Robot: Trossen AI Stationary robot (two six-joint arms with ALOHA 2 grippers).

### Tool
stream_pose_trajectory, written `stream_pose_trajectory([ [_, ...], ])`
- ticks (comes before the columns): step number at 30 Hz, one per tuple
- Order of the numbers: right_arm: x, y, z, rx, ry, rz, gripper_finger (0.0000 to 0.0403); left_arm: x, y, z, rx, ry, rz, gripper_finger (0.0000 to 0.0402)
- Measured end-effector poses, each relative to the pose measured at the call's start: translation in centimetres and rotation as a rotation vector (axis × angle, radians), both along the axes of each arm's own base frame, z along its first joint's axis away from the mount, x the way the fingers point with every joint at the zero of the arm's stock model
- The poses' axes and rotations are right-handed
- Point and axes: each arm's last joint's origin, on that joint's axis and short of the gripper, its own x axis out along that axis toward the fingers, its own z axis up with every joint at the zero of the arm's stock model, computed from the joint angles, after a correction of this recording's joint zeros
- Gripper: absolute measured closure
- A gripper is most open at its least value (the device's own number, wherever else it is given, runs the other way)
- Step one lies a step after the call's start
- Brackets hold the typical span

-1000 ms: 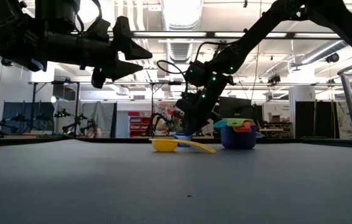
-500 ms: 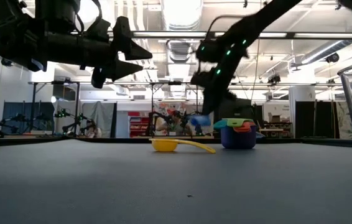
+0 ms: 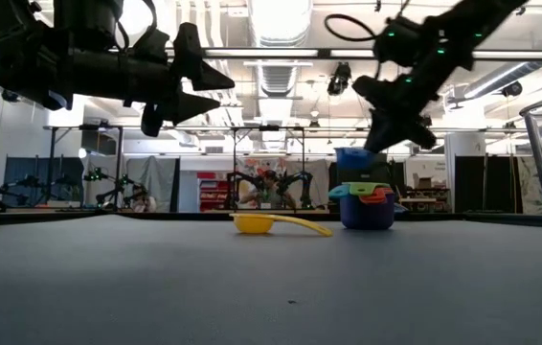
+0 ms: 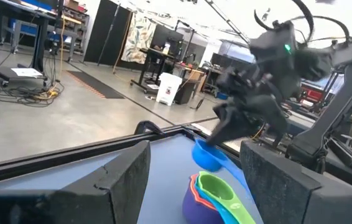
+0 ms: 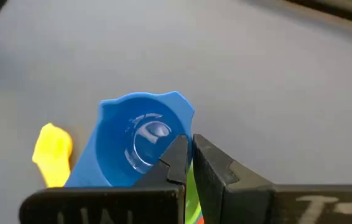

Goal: Nest measuring cups in basket
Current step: Stack the blue measuring cup on top of the green measuring cup

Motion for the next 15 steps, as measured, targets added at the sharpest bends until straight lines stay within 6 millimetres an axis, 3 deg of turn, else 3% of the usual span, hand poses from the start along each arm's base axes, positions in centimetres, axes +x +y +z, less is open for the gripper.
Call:
stream_pose_trajectory([
  [6,-1.4,1.5,-0.7,0.023,-0.055,-0.021,0.0395,0.1,0.0,0.2,-0.005,-0.011,0.000,0.0170],
  [15,-1.5,1.8,-1.9,0.041,-0.005,0.023,0.0393,1.9,-0.1,1.1,0.006,0.067,-0.033,0.0170],
])
